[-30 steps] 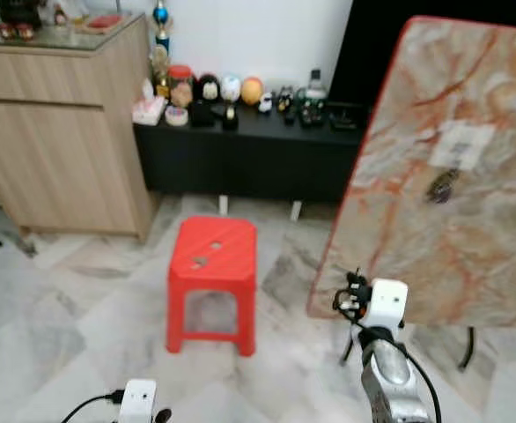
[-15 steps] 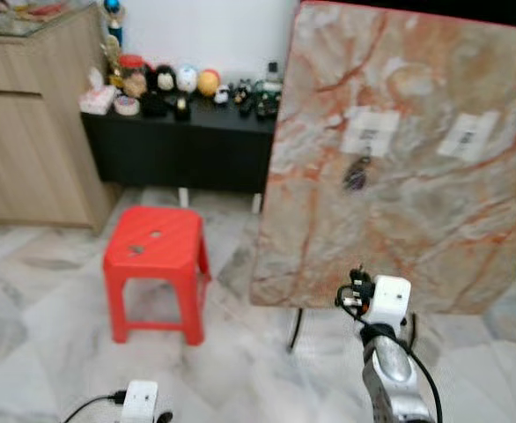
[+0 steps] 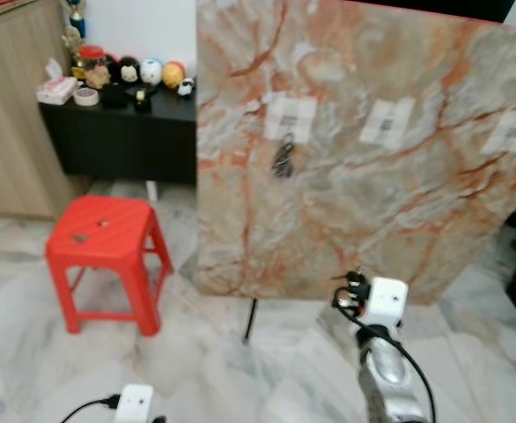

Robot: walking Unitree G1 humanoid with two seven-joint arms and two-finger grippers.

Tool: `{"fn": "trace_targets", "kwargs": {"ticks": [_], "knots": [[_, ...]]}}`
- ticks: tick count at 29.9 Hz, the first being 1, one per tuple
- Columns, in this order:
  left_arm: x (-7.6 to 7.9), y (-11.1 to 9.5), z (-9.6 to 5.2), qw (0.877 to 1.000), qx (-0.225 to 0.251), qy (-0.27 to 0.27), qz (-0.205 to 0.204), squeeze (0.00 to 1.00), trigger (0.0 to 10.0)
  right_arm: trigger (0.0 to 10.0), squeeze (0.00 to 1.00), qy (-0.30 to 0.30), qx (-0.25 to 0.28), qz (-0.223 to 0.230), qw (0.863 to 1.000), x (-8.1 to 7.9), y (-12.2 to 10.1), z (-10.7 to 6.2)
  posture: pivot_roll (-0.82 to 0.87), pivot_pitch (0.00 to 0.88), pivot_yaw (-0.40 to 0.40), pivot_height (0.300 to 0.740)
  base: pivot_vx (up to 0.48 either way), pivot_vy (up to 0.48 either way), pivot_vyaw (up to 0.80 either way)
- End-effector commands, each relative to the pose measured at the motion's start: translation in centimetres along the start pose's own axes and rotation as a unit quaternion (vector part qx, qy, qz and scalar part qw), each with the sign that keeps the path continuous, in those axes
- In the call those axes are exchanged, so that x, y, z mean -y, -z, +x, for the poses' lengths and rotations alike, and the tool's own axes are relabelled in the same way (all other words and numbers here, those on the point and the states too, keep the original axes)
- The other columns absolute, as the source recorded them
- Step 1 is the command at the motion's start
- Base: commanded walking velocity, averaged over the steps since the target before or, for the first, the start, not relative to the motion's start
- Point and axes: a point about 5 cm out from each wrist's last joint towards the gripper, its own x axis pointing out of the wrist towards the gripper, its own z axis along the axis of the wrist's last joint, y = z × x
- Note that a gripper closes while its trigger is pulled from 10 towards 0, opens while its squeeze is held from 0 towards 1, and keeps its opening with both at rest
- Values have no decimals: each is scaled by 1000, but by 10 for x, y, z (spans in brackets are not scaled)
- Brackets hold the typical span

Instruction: Hang keys on a hook

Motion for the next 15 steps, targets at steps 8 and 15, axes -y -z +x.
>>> {"fn": "trace_targets", "kwargs": {"ticks": [8, 15], "knots": [[-1, 8, -3, 1000, -9, -1, -9, 0, 10000, 10000, 0, 9, 12, -4, 1000, 4, -6, 3, 60, 0, -115, 740, 0, 0, 0], [-5, 13, -5, 1000, -13, -3, -12, 0, 10000, 10000, 0, 26, 18, -6, 999, 8, -9, 5, 61, 0, -115, 740, 0, 0, 0]]}}
